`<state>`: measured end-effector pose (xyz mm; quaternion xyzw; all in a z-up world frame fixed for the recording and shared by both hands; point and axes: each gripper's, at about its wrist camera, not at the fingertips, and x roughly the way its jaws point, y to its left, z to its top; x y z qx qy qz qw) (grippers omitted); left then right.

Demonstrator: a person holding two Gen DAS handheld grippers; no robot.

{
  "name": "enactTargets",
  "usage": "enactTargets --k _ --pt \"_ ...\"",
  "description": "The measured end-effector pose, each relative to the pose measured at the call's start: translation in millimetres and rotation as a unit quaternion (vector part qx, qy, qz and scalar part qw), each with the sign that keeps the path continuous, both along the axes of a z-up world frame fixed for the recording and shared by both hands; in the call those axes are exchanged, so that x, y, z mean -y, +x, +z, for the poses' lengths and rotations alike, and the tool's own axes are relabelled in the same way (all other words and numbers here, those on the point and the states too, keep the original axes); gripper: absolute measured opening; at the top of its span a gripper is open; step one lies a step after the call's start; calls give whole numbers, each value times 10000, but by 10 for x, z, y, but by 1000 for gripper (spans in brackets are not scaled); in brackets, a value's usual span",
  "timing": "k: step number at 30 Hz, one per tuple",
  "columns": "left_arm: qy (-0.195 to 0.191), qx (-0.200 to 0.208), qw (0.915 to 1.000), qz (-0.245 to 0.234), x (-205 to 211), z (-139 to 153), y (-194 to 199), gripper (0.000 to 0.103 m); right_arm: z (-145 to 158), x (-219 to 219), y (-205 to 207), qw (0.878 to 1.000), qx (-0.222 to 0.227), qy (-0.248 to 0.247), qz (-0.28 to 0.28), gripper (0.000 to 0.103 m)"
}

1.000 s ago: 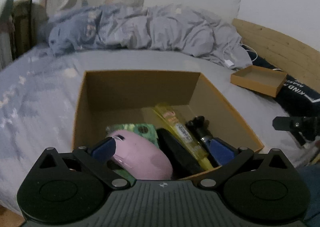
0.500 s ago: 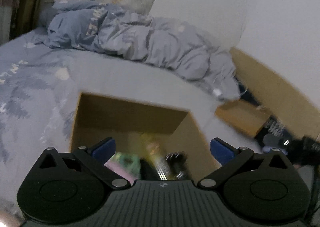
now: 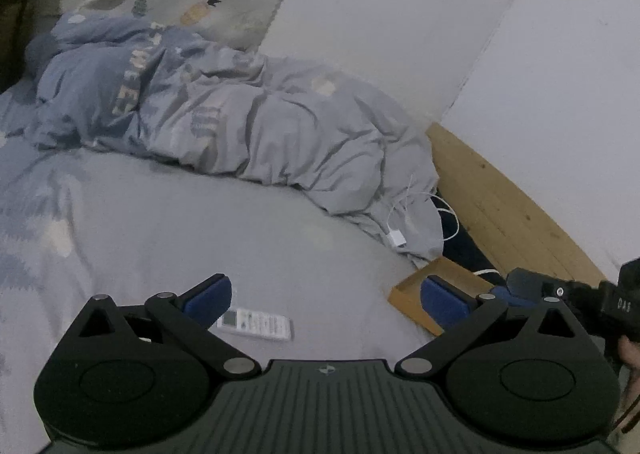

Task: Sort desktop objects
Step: 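Move the left gripper to the white remote control on the sheet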

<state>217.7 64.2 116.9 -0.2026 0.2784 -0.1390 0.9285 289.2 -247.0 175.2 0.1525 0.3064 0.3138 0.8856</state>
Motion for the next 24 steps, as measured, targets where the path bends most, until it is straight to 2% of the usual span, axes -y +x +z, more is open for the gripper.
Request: enactTargets --k 5,10,14,17,20,24 --pt "61 -292 9995 -92 -28 -135 438 103 -410 -80 488 9994 -337 -56 87 103" --pt "12 -1086 9939 -203 -21 -738 981 103 -820 -160 976 9975 -674 -113 173 103" --pt "26 -1810 9832 -241 -35 -1261 1383 103 -1147 -224 1366 9951 -942 -157 243 103" --pt "-21 -2219 9748 -234 -78 -1551 1648 103 -1401 -284 1642 9928 -1148 -198 295 103" --pt "-203 -2559 9662 -235 -134 -1750 1857 103 -1746 -358 1734 9885 -1451 -327 263 103" --pt "-280 -2967 9540 -328 -139 -1957 2106 100 -2095 -266 1912 9819 -1885 -78 139 103"
